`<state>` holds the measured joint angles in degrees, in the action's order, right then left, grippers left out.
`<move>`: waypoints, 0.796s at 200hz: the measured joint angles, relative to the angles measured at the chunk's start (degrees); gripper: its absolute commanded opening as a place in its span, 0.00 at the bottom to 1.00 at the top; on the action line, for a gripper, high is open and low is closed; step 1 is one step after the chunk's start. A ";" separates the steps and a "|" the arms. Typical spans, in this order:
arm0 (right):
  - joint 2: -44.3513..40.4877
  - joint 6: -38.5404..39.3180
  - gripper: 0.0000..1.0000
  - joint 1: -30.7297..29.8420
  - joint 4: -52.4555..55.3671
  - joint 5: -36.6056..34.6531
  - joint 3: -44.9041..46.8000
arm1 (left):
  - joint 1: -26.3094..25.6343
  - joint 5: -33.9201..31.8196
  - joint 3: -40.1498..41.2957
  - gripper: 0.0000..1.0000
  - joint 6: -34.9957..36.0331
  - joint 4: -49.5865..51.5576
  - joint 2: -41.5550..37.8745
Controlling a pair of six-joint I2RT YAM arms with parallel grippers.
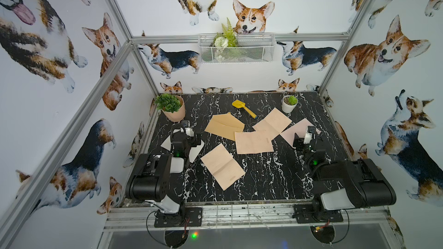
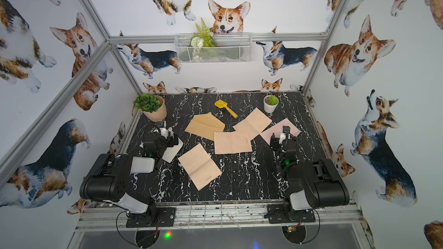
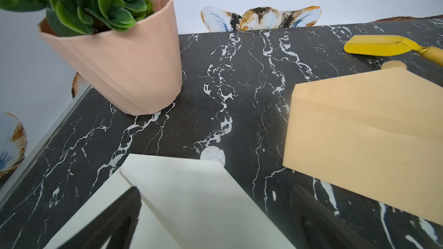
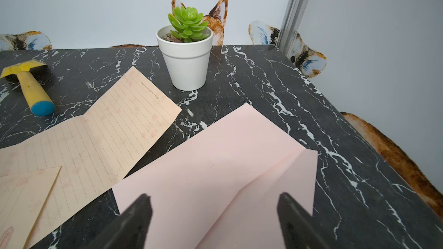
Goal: Take the letter paper out of the envelope
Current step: Reset both arms
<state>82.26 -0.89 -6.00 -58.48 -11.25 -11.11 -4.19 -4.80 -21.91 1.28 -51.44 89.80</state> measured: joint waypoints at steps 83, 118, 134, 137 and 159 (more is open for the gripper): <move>0.00 -0.35 1.00 -0.02 -0.33 -0.33 0.00 | 0.00 -0.04 0.00 0.48 0.02 0.00 0.02; 0.00 -0.35 1.00 -0.02 -0.33 -0.33 0.00 | 0.00 -0.07 0.00 0.15 0.02 0.00 0.02; 0.00 -0.35 1.00 -0.02 -0.33 -0.33 0.00 | -0.02 -0.07 0.00 0.00 0.02 0.00 0.02; 0.00 -0.35 1.00 -0.02 -0.33 -0.33 0.00 | -0.02 -0.09 0.00 0.00 0.00 0.00 0.02; 0.02 -0.35 1.00 -0.02 -0.33 -0.33 0.00 | -0.02 -0.20 0.00 0.00 0.17 0.00 0.02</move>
<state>82.28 -1.23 -6.02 -58.81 -11.57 -11.11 -4.21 -4.99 -21.91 1.45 -51.44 89.82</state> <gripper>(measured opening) 0.998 0.059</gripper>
